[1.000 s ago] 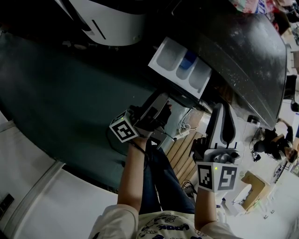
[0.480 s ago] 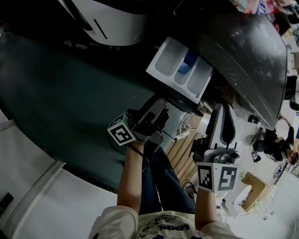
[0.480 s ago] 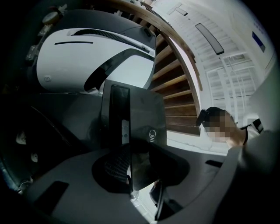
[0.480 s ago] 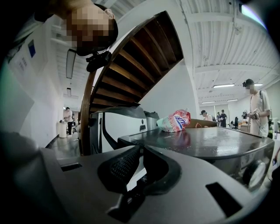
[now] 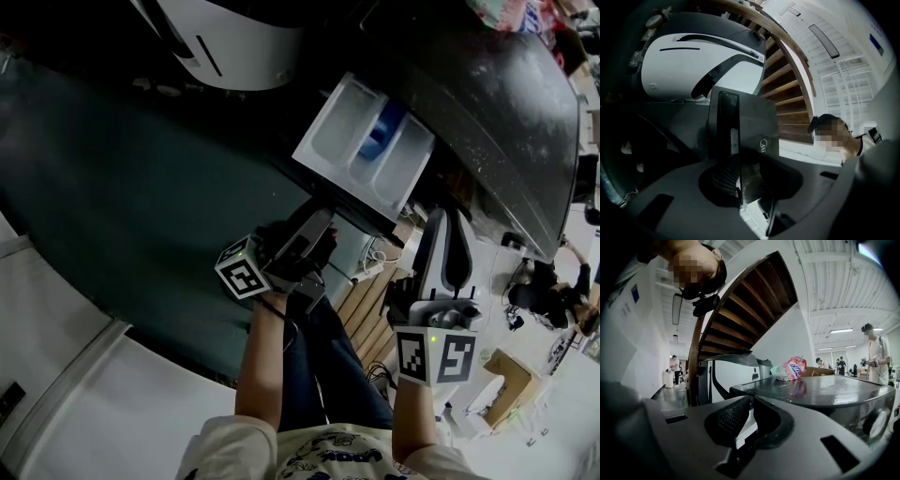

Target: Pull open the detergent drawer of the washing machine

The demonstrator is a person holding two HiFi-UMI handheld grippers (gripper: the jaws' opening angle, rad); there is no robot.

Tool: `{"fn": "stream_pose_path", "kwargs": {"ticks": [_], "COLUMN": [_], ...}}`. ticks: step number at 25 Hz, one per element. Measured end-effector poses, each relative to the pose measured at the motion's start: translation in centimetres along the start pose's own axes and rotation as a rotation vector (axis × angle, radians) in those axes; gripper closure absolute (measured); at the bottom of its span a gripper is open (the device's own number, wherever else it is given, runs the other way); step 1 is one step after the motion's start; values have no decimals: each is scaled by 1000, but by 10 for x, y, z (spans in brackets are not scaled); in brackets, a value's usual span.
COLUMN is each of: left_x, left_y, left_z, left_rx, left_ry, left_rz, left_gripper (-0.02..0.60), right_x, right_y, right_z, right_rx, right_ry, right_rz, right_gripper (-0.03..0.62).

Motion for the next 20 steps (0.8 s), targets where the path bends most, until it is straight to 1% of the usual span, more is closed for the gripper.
{"fn": "stream_pose_path", "kwargs": {"ticks": [14, 18, 20], "left_x": [-1, 0, 2], "left_y": [-3, -7, -11], "left_z": [6, 7, 7], "left_rx": [37, 75, 107], "left_ry": [5, 11, 6], "left_rz": [-22, -58, -81], "left_gripper": [445, 434, 415], "right_x": [1, 3, 8], "right_y": [0, -1, -2], "right_z": [2, 3, 4], "right_rx": [8, 4, 3], "right_ry": [-3, -7, -9], "right_rz": [-6, -6, 0], "right_gripper": [554, 554, 554]}}
Point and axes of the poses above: the fingertips, and each gripper's own axes: z backward along the fingers, y to its left, x out of its top, the point moved 8 cm from there along z, backward along the fingers, and after that the axes turned 5 degrees about -x, right-handed, at the moved point
